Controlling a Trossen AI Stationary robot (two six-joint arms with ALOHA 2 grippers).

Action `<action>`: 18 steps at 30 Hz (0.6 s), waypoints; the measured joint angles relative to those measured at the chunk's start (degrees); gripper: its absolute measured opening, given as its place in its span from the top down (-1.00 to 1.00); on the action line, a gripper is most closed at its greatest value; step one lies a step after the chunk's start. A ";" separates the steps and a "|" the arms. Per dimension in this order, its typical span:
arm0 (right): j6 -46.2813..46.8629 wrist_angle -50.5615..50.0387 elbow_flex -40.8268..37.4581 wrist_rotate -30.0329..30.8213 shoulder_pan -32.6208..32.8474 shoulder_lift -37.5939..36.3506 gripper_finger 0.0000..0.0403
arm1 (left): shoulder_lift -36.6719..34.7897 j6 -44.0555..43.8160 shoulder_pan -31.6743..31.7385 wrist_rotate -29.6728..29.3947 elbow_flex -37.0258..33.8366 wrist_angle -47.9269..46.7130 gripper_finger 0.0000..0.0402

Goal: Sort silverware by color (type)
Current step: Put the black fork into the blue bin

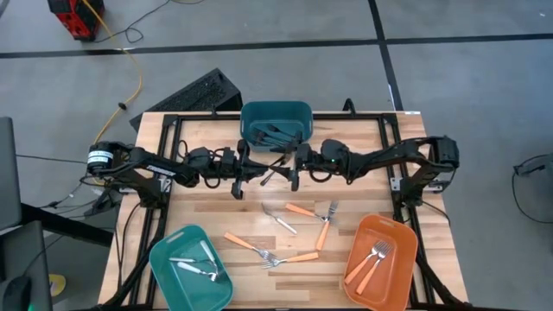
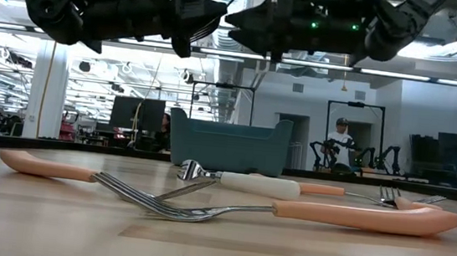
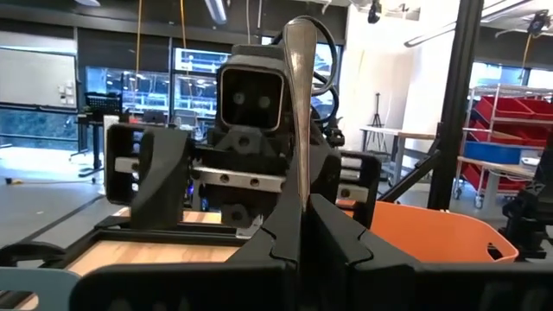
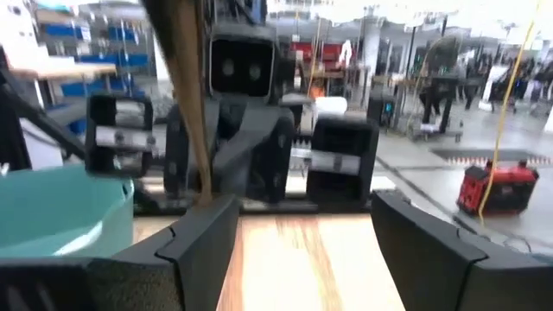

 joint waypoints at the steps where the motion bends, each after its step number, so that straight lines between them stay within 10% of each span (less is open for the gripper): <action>1: -0.11 -0.91 -0.01 -0.29 0.01 -0.37 -0.46 | 0.00 0.01 0.02 -0.02 0.00 0.00 1.00; 18: -1.72 -8.32 -0.01 -3.00 2.09 -7.26 -0.46 | -0.04 0.25 0.45 -0.59 0.02 -2.49 1.00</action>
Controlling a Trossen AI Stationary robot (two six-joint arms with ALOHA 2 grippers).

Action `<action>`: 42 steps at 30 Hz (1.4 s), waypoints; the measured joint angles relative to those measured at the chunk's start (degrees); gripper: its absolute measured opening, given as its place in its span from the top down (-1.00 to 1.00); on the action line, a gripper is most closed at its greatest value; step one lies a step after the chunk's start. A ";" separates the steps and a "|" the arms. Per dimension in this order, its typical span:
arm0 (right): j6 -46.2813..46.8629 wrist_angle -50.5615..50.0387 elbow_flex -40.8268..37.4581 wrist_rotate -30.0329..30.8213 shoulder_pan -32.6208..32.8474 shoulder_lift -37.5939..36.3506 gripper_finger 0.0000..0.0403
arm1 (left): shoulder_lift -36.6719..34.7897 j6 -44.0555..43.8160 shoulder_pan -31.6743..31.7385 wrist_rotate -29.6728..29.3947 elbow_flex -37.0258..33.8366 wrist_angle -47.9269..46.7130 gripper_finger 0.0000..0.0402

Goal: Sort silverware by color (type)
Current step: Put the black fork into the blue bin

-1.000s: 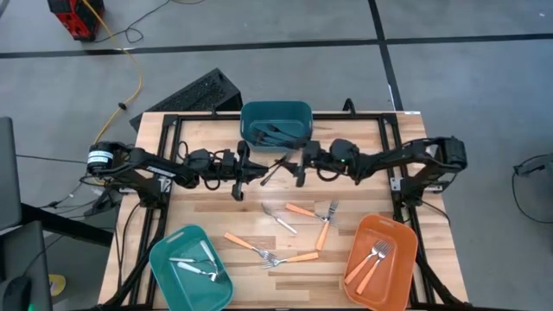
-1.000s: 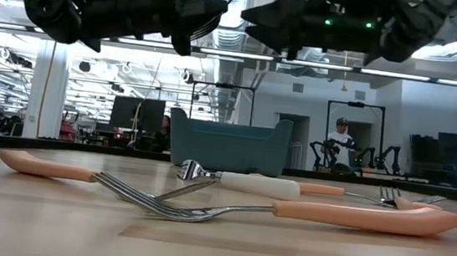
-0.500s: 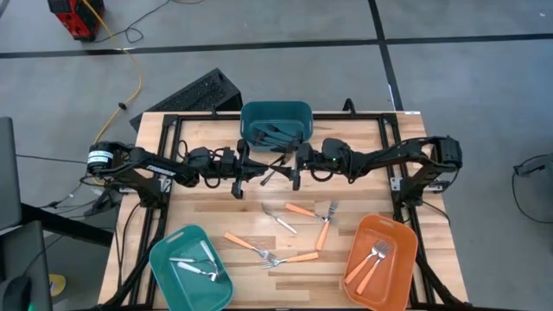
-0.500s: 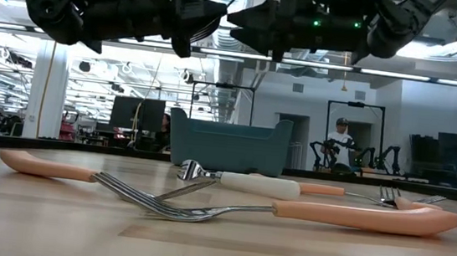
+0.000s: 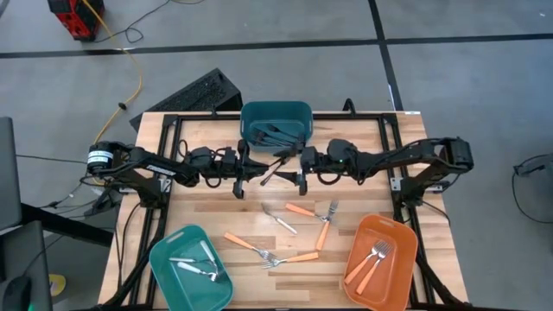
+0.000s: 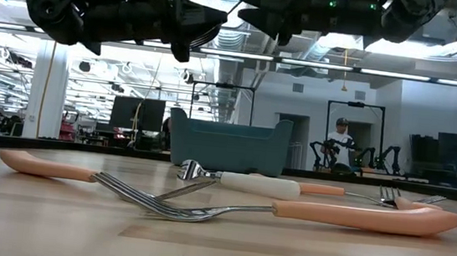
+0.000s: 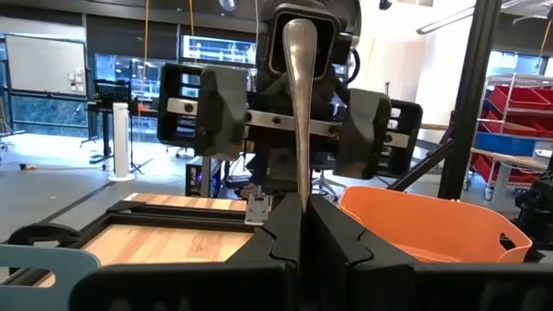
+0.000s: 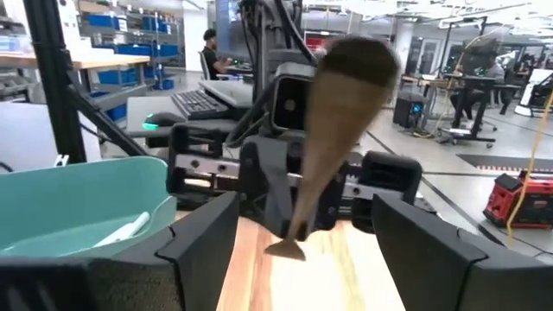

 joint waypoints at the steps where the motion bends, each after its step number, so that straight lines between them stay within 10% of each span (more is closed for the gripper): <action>1: 0.00 0.81 0.00 0.00 0.00 0.30 -0.46 | 0.00 -0.15 0.00 -0.02 0.00 0.00 1.00; 24: 0.48 11.02 0.00 0.93 -0.04 4.97 -0.38 | 0.00 0.32 -0.26 -0.98 0.00 -0.09 1.00; 38: -1.30 9.47 0.00 -0.15 -0.10 4.92 0.82 | 0.00 0.34 -0.23 -1.04 0.00 -0.28 1.00; 42: -2.06 8.80 0.00 -0.20 -0.09 4.88 0.82 | 0.00 0.32 -0.23 -1.02 0.00 -0.45 1.00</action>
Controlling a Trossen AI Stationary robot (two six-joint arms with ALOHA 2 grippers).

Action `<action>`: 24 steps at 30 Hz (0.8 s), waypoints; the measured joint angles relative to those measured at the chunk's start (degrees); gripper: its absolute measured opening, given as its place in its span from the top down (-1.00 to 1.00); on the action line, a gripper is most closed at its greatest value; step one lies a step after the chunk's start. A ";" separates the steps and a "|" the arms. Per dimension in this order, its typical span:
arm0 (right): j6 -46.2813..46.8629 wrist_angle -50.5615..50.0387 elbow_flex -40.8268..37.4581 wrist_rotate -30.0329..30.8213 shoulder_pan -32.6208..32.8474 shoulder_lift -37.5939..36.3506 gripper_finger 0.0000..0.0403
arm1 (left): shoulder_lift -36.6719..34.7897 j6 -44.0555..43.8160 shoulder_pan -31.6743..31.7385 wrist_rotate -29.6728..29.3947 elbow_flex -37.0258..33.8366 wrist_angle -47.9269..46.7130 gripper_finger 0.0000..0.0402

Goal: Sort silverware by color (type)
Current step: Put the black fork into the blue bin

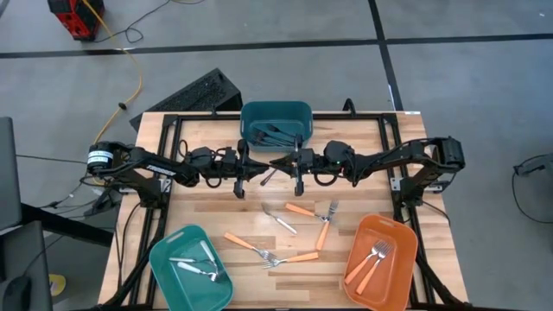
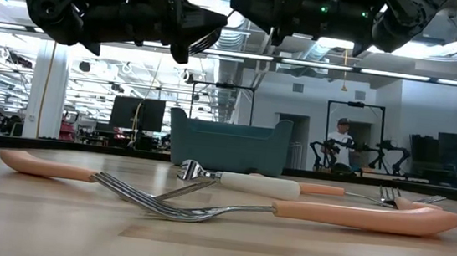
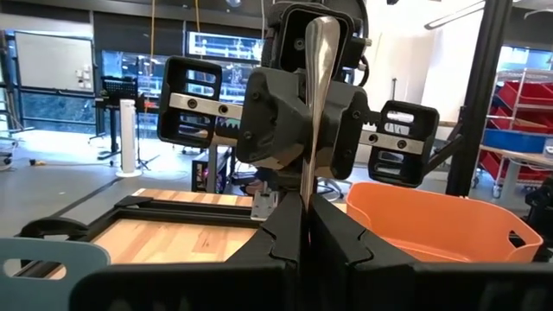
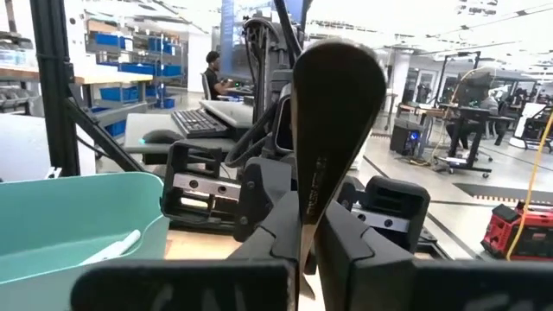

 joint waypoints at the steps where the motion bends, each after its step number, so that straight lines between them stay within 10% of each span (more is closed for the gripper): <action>1: 0.17 0.02 0.00 0.00 -0.02 0.00 0.82 | 0.00 0.00 0.01 -0.07 0.00 0.01 1.00; 11: 0.13 -0.61 0.00 0.41 -0.04 0.02 0.82 | -0.02 -2.37 -0.05 -3.93 0.00 -1.49 0.95; 24: 1.07 -0.90 -0.02 0.83 -1.72 -0.27 0.82 | -0.41 -3.99 0.68 -4.62 0.04 -3.53 0.16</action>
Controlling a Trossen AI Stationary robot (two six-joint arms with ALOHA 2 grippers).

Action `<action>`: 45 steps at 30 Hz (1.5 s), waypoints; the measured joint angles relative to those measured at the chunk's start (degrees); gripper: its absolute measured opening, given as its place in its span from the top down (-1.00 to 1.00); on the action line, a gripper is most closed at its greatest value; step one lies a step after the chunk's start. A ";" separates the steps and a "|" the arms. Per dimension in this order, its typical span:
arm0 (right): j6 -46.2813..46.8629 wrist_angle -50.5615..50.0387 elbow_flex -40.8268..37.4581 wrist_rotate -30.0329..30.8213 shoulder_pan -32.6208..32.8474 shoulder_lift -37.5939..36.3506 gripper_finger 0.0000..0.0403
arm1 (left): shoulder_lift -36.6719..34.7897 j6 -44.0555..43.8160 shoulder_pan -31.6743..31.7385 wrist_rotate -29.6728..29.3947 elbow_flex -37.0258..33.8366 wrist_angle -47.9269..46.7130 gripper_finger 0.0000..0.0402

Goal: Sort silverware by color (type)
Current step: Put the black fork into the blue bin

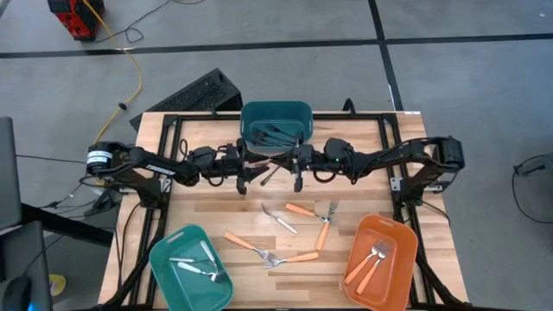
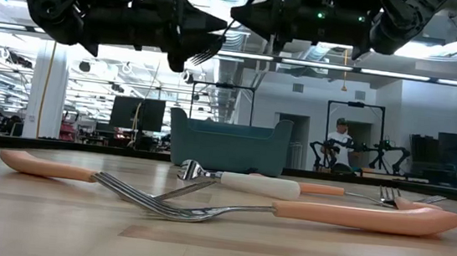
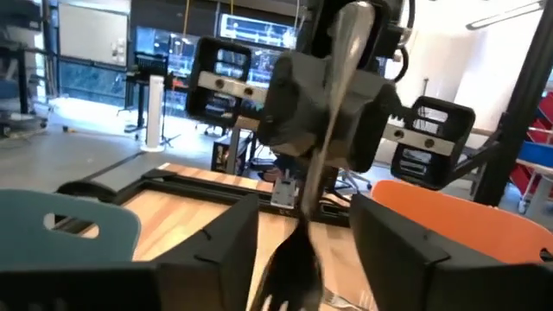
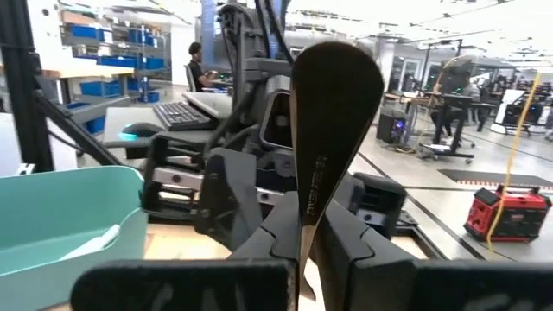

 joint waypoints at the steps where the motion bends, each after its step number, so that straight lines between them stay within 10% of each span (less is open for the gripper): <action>1: 0.00 0.13 0.00 -0.08 -0.13 -0.18 0.82 | -0.39 -0.43 0.15 0.02 0.00 -0.65 0.13; 14: 0.30 -1.10 0.00 1.61 -2.30 -2.04 0.82 | -16.85 4.90 1.11 -5.07 0.00 -23.72 -0.13; 32: -5.35 -9.48 0.95 26.57 -6.51 -0.84 0.82 | -38.43 5.56 1.10 -20.58 0.00 -45.25 -0.18; 45: -13.18 -48.18 29.32 35.70 -7.07 12.07 0.82 | -42.62 5.54 1.10 -22.74 0.00 -53.86 -0.18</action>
